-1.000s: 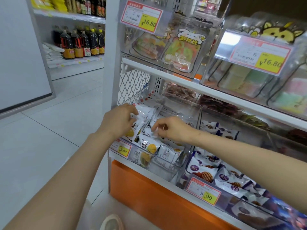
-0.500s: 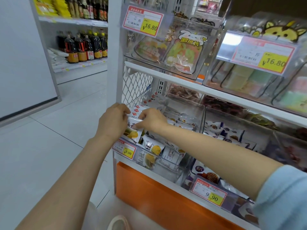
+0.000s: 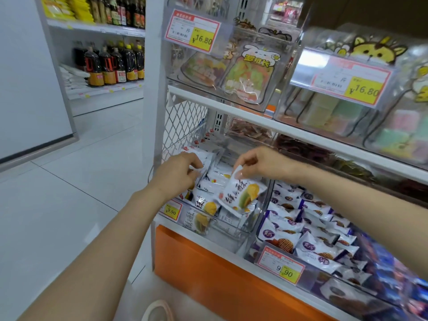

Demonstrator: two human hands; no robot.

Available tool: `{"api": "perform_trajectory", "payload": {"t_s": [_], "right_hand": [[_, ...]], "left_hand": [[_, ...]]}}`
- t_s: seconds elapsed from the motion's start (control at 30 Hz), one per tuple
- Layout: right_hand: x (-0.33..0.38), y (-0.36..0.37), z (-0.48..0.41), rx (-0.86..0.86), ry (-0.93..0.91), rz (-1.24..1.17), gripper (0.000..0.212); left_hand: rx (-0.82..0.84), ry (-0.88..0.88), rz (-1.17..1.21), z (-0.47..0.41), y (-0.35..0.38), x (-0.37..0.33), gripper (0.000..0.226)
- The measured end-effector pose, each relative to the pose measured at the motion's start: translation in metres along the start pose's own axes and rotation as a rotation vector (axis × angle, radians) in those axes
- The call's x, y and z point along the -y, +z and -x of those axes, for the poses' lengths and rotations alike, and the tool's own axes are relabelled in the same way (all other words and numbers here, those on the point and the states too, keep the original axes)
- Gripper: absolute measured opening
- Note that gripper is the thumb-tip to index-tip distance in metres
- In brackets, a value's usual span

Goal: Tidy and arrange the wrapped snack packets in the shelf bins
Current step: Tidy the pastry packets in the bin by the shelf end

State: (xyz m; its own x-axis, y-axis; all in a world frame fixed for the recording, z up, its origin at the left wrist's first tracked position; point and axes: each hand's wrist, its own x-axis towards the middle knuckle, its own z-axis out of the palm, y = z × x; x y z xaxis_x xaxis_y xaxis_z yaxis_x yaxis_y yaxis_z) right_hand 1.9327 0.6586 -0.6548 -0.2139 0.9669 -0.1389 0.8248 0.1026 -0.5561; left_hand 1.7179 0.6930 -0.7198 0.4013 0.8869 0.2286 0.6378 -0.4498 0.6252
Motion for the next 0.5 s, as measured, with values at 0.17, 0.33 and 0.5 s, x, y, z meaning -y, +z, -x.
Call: {"api": "perform_trajectory", "payload": {"t_s": [0.17, 0.33, 0.5], "right_hand": [[-0.007, 0.043, -0.003, 0.166, -0.100, 0.252, 0.017], [-0.012, 0.055, -0.010, 0.180, -0.038, 0.473, 0.028], [-0.014, 0.059, -0.008, 0.248, 0.057, 0.813, 0.049]], "left_hand": [[0.194, 0.076, -0.091, -0.001, 0.013, -0.008, 0.014], [0.323, 0.088, -0.255, -0.004, 0.018, -0.003, 0.026], [0.338, 0.092, -0.276, -0.008, 0.024, 0.002, 0.036]]}}
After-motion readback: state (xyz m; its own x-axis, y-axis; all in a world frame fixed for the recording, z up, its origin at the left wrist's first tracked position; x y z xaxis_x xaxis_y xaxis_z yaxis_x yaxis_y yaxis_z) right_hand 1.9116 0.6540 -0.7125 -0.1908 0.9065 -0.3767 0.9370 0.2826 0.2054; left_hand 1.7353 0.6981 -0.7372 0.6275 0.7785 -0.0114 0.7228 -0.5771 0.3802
